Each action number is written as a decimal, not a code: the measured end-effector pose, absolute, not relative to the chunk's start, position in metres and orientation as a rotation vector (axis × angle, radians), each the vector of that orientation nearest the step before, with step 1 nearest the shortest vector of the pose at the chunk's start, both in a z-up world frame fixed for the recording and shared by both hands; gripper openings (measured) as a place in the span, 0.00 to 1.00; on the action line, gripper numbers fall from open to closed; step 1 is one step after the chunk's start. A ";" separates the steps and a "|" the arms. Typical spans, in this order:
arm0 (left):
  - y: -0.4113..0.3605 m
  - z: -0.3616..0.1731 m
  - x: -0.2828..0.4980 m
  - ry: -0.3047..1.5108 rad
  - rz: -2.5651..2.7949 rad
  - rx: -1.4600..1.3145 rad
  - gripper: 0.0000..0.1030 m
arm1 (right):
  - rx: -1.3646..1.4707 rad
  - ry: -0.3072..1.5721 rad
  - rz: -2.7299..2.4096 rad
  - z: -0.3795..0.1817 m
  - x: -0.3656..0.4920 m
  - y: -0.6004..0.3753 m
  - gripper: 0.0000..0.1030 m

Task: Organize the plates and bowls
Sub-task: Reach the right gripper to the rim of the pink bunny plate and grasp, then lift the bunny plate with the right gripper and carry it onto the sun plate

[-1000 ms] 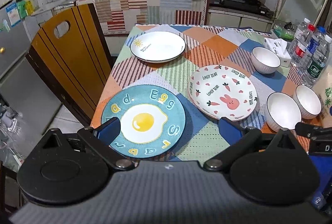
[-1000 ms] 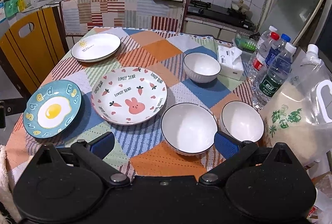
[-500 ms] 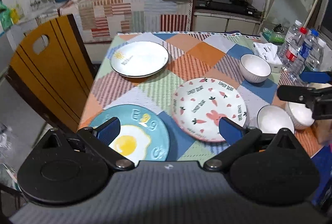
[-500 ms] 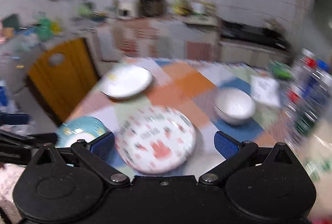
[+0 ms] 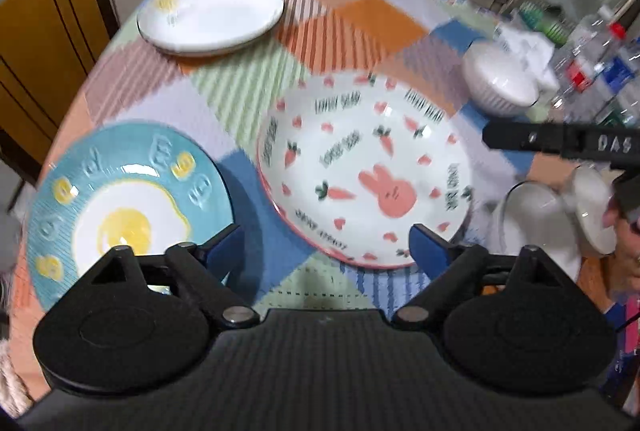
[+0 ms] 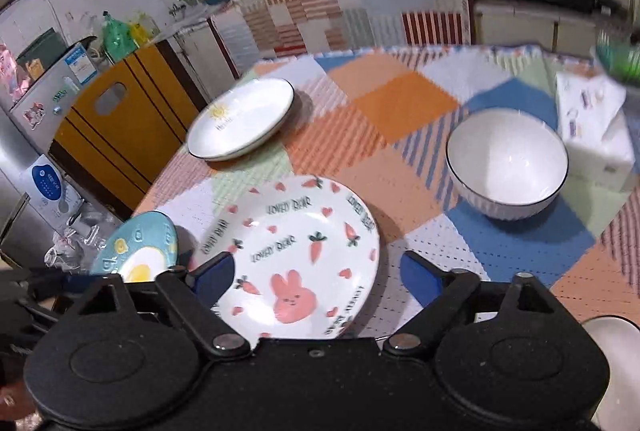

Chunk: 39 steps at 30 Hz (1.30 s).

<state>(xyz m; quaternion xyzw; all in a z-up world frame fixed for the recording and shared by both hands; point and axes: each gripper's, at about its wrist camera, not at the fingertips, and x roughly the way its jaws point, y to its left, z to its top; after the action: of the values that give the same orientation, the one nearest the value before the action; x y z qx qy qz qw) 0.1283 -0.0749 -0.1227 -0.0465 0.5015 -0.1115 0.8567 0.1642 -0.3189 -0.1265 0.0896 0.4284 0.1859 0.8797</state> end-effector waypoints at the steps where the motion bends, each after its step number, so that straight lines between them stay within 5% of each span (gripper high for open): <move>1: -0.078 -0.130 0.132 1.073 -0.236 -0.097 0.81 | 0.194 0.914 0.384 -0.133 0.170 -0.321 0.86; 11: -0.083 -0.169 0.146 1.158 -0.204 -0.183 0.69 | 0.293 1.078 0.430 -0.184 0.206 -0.332 0.57; 18: -0.080 -0.181 0.155 1.140 -0.156 -0.247 0.54 | 0.342 1.132 0.438 -0.200 0.214 -0.331 0.27; 20: -0.081 -0.181 0.156 1.129 -0.137 -0.238 0.42 | 0.400 1.141 0.416 -0.202 0.214 -0.334 0.26; 22: -0.084 -0.181 0.158 1.110 -0.126 -0.222 0.32 | 0.414 1.143 0.409 -0.204 0.214 -0.337 0.12; 39: -0.088 -0.144 0.174 0.990 -0.137 -0.063 0.30 | 0.279 0.974 0.493 -0.182 0.209 -0.339 0.15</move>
<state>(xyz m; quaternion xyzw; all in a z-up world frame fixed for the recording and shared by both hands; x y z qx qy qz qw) 0.1744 -0.0879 -0.1435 -0.0303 0.4744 -0.0659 0.8773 0.2092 -0.3386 -0.1817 0.1324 0.4618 0.2339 0.8453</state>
